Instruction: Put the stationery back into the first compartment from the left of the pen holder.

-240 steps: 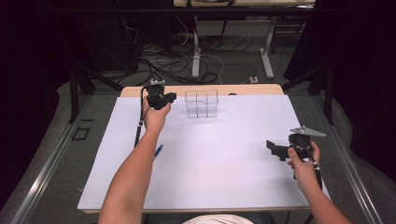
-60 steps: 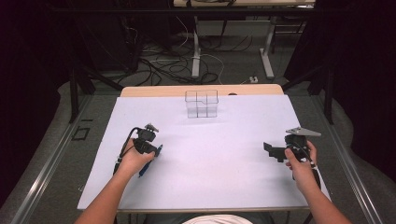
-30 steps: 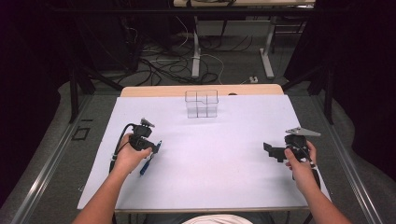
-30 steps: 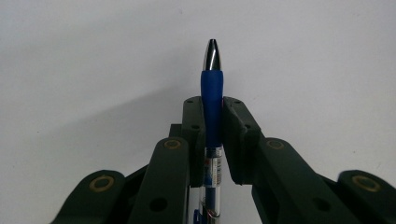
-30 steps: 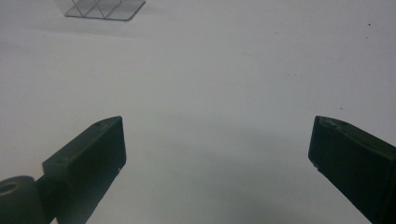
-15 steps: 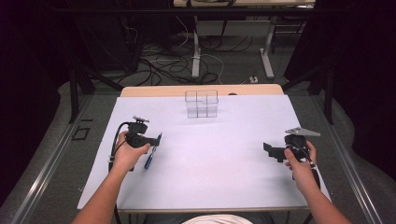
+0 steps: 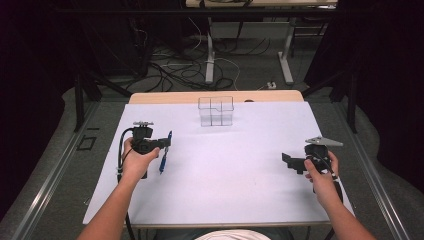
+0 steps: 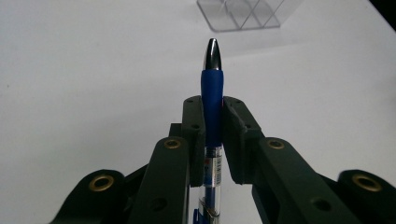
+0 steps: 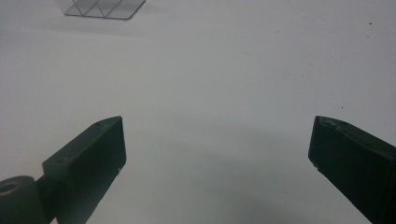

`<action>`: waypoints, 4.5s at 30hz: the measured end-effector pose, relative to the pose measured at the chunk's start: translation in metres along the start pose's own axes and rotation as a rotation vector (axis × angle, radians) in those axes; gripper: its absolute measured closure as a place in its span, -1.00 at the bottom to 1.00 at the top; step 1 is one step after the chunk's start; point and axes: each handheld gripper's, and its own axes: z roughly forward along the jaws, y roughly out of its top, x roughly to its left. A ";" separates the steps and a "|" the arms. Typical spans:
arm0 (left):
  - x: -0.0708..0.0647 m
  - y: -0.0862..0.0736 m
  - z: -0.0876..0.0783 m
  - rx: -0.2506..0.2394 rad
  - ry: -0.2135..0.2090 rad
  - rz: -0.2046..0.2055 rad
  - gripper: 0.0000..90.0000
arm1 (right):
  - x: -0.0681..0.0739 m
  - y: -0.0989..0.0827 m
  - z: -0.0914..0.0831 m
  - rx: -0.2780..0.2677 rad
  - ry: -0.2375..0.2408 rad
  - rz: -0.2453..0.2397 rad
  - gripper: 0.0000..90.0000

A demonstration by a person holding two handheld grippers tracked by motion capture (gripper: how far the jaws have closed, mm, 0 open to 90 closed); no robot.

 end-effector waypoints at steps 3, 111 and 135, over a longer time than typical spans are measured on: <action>-0.002 0.003 0.000 -0.041 0.008 -0.001 0.77 | -0.001 0.000 0.000 -0.003 0.005 -0.001 -0.92; -0.090 0.156 0.092 -0.451 0.099 0.208 0.78 | -0.001 0.001 -0.002 -0.013 0.022 0.019 -0.86; -0.073 0.163 0.113 -0.466 0.164 0.184 0.77 | -0.002 0.001 -0.005 -0.027 0.037 0.023 -0.86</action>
